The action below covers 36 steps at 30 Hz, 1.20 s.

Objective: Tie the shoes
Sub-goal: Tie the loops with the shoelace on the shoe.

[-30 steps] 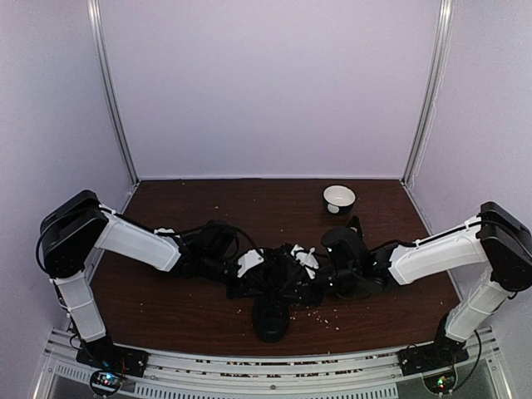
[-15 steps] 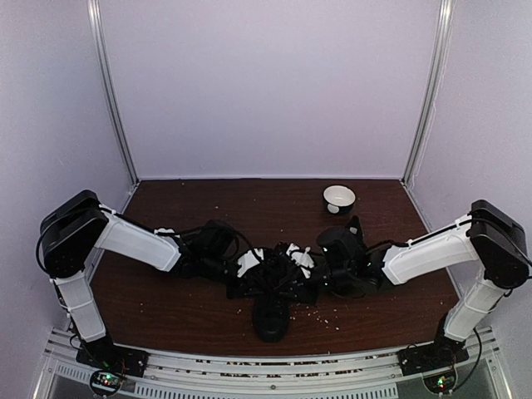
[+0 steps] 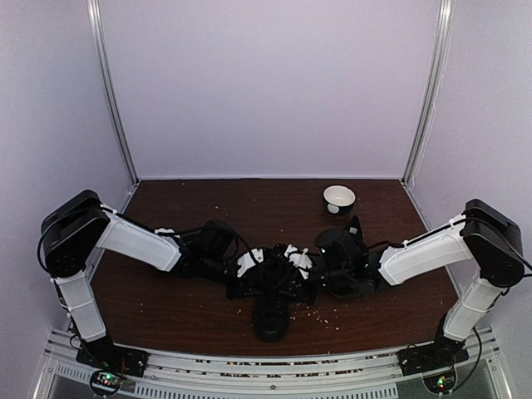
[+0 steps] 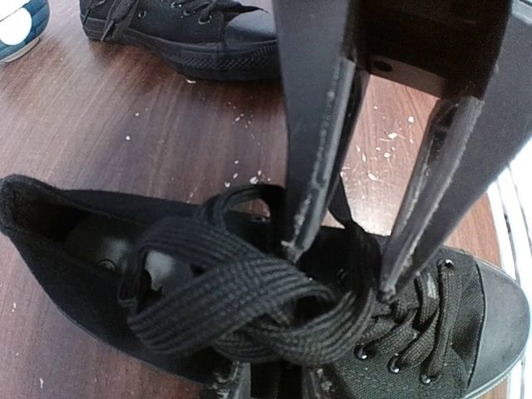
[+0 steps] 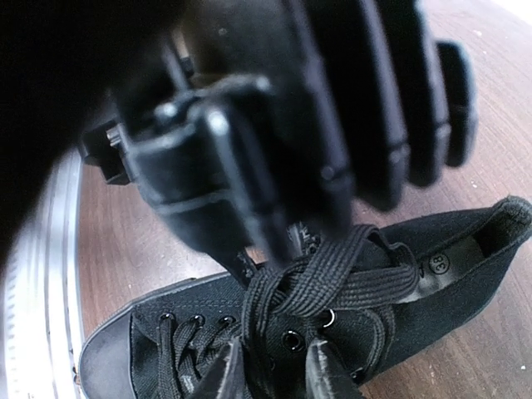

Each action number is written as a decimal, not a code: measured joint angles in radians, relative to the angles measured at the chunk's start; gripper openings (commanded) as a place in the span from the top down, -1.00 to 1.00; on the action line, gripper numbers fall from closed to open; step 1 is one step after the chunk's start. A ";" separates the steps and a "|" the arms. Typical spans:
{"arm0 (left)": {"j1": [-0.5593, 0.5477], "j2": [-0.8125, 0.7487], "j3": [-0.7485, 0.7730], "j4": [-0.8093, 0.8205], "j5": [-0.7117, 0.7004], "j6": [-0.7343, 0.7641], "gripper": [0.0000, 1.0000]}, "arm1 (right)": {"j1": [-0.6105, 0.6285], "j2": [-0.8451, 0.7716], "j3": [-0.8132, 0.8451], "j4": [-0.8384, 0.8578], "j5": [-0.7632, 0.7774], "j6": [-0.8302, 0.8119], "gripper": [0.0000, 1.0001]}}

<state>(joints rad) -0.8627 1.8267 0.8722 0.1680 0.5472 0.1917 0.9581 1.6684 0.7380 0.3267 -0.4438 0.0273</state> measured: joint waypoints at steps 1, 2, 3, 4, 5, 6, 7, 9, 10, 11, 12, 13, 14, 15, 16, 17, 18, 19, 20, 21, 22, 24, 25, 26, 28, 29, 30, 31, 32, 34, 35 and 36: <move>0.000 0.000 0.000 0.000 0.001 0.000 0.55 | 0.000 0.000 0.000 0.000 0.001 -0.003 0.66; 0.000 0.001 0.000 0.002 0.003 -0.001 0.55 | 0.000 0.000 0.000 0.001 0.002 -0.006 0.73; 0.000 0.002 0.000 0.003 0.004 -0.001 0.55 | 0.000 0.000 0.000 0.002 0.005 -0.008 0.79; 0.000 0.002 0.000 0.004 0.005 -0.001 0.55 | 0.000 -0.001 -0.002 0.004 0.006 -0.011 0.84; 0.001 0.003 0.000 0.005 0.006 -0.002 0.55 | 0.000 -0.003 -0.005 0.005 0.008 -0.016 0.86; 0.001 0.003 0.000 0.005 0.007 -0.002 0.55 | 0.000 -0.006 -0.008 0.006 0.008 -0.018 0.88; 0.002 0.003 0.000 0.006 0.008 -0.002 0.55 | 0.000 -0.010 -0.012 0.005 0.009 -0.021 0.89; 0.003 0.004 0.000 0.008 0.011 -0.002 0.55 | 0.000 -0.020 -0.021 0.003 0.011 -0.023 0.91; 0.004 0.005 0.000 0.010 0.013 -0.003 0.55 | 0.000 -0.029 -0.027 0.000 0.011 -0.022 0.92; 0.004 0.005 0.000 0.011 0.014 -0.003 0.55 | 0.000 -0.038 -0.032 -0.002 0.011 -0.022 0.92; 0.004 0.006 0.000 0.013 0.015 -0.003 0.55 | 0.000 -0.049 -0.036 -0.006 0.011 -0.022 0.94; 0.004 0.007 0.000 0.014 0.015 -0.003 0.55 | 0.000 -0.060 -0.038 -0.010 0.011 -0.022 0.95; 0.004 0.008 0.000 0.015 0.016 -0.003 0.55 | 0.001 -0.071 -0.040 -0.016 0.011 -0.022 0.95; 0.004 0.008 0.000 0.016 0.016 -0.003 0.55 | 0.002 -0.080 -0.040 -0.019 0.011 -0.022 0.95; 0.005 0.009 0.000 0.017 0.017 -0.004 0.55 | 0.003 -0.090 -0.041 -0.023 0.011 -0.021 0.95; 0.005 0.009 0.000 0.017 0.018 -0.004 0.55 | 0.006 -0.098 -0.041 -0.026 0.011 -0.021 0.95; 0.005 0.010 0.000 0.018 0.018 -0.004 0.55 | 0.009 -0.105 -0.041 -0.029 0.011 -0.021 0.95; 0.005 0.010 0.000 0.018 0.018 -0.004 0.55 | 0.013 -0.110 -0.041 -0.033 0.011 -0.021 0.95; 0.005 0.010 0.000 0.018 0.018 -0.004 0.55 | 0.015 -0.113 -0.041 -0.038 0.010 -0.021 0.95; 0.005 0.010 0.000 0.018 0.018 -0.004 0.55 | 0.019 -0.114 -0.041 -0.044 0.010 -0.021 0.95; 0.005 0.010 0.000 0.018 0.018 -0.004 0.55 | 0.023 -0.114 -0.041 -0.051 0.006 -0.022 0.95; 0.005 0.010 0.000 0.018 0.019 -0.004 0.55 | 0.028 -0.114 -0.042 -0.074 0.001 -0.023 0.95; 0.005 0.010 0.000 0.018 0.019 -0.004 0.55 | 0.030 -0.114 -0.042 -0.088 -0.003 -0.024 0.95; 0.005 0.010 0.000 0.018 0.019 -0.004 0.55 | 0.033 -0.114 -0.042 -0.101 -0.005 -0.026 0.94; 0.005 0.010 0.000 0.018 0.019 -0.003 0.55 | 0.037 -0.114 -0.042 -0.126 -0.010 -0.030 0.94; 0.005 0.010 0.000 0.018 0.018 -0.003 0.55 | 0.040 -0.114 -0.042 -0.138 -0.011 -0.032 0.94; 0.005 0.010 0.000 0.018 0.019 -0.003 0.55 | 0.041 -0.114 -0.042 -0.148 -0.013 -0.033 0.94; 0.005 0.010 0.000 0.018 0.019 -0.003 0.55 | 0.042 -0.114 -0.042 -0.158 -0.013 -0.036 0.94; 0.005 0.010 0.000 0.018 0.019 -0.003 0.55 | 0.042 -0.114 -0.042 -0.164 -0.014 -0.040 0.94; 0.005 0.010 0.000 0.018 0.019 -0.003 0.55 | 0.042 -0.114 -0.042 -0.174 -0.015 -0.047 0.94; 0.005 0.010 0.000 0.018 0.018 -0.003 0.55 | 0.042 -0.114 -0.042 -0.176 -0.015 -0.050 0.94; 0.005 0.010 0.000 0.017 0.019 -0.003 0.55 | 0.042 -0.114 -0.042 -0.178 -0.015 -0.052 0.94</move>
<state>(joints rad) -0.8581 1.8366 0.8722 0.1852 0.5659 0.1883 1.0000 1.5539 0.6964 0.1490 -0.4591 -0.0246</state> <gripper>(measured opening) 0.226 0.029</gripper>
